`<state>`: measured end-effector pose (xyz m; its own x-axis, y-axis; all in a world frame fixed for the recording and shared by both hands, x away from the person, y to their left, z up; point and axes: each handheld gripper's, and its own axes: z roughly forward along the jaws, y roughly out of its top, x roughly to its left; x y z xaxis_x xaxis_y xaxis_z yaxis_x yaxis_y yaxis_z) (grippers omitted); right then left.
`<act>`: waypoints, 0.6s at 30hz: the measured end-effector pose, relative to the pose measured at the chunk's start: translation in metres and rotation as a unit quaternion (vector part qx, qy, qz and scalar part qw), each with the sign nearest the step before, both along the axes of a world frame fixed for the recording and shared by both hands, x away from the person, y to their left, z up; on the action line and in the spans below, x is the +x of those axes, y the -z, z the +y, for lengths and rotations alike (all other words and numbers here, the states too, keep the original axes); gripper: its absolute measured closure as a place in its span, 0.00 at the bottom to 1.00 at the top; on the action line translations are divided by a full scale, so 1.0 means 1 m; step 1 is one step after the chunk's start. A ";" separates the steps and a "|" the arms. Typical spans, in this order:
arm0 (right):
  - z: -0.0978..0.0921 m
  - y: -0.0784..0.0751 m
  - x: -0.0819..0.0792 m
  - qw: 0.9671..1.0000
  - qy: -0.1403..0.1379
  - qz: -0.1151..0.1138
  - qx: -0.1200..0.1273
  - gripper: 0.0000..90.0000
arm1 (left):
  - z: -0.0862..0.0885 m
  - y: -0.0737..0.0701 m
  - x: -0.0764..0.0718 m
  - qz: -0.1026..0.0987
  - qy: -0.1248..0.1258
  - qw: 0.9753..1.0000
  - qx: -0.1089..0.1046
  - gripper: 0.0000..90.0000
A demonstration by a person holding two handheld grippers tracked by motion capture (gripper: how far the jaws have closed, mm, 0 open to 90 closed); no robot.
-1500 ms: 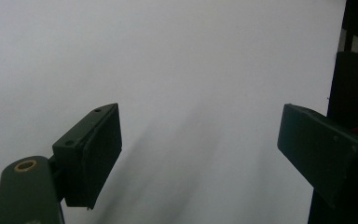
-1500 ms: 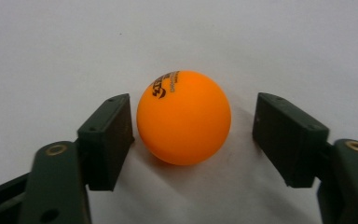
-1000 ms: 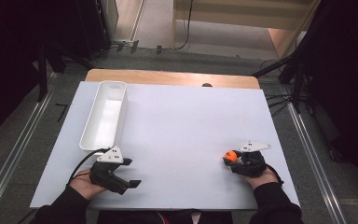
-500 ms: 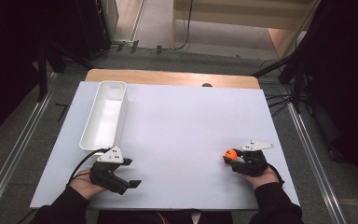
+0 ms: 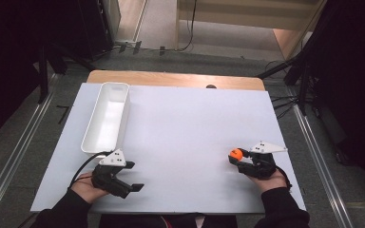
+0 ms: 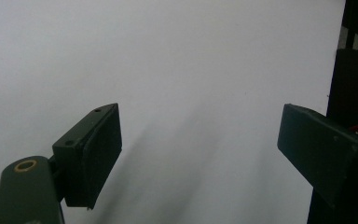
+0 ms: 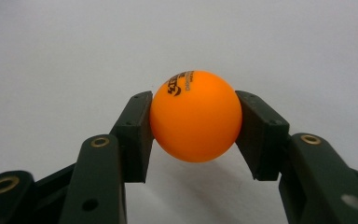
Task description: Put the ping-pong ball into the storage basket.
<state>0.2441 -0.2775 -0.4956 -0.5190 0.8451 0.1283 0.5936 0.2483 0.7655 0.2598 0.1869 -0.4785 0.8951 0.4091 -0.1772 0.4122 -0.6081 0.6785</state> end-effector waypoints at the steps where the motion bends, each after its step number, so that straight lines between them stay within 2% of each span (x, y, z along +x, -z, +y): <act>1: 0.000 -0.001 -0.001 1.000 0.000 0.000 0.001 0.54 | 0.000 0.000 0.000 0.001 -0.001 1.000 0.000 0.16; 5: 0.001 -0.006 -0.003 1.000 -0.007 -0.013 0.014 0.54 | 0.000 0.000 0.000 0.002 0.000 1.000 0.002 0.16; 11: 0.002 -0.006 -0.003 1.000 -0.012 -0.007 0.016 0.54 | 0.000 0.000 0.000 0.002 0.000 1.000 0.001 0.16; 13: 0.003 -0.007 -0.003 0.999 -0.023 -0.009 0.026 0.54 | 0.000 0.000 0.000 0.002 0.000 1.000 -0.001 0.15; 18: 0.006 -0.008 -0.003 0.999 -0.038 -0.007 0.031 0.54 | 0.000 0.001 0.000 0.003 -0.001 1.000 -0.001 0.16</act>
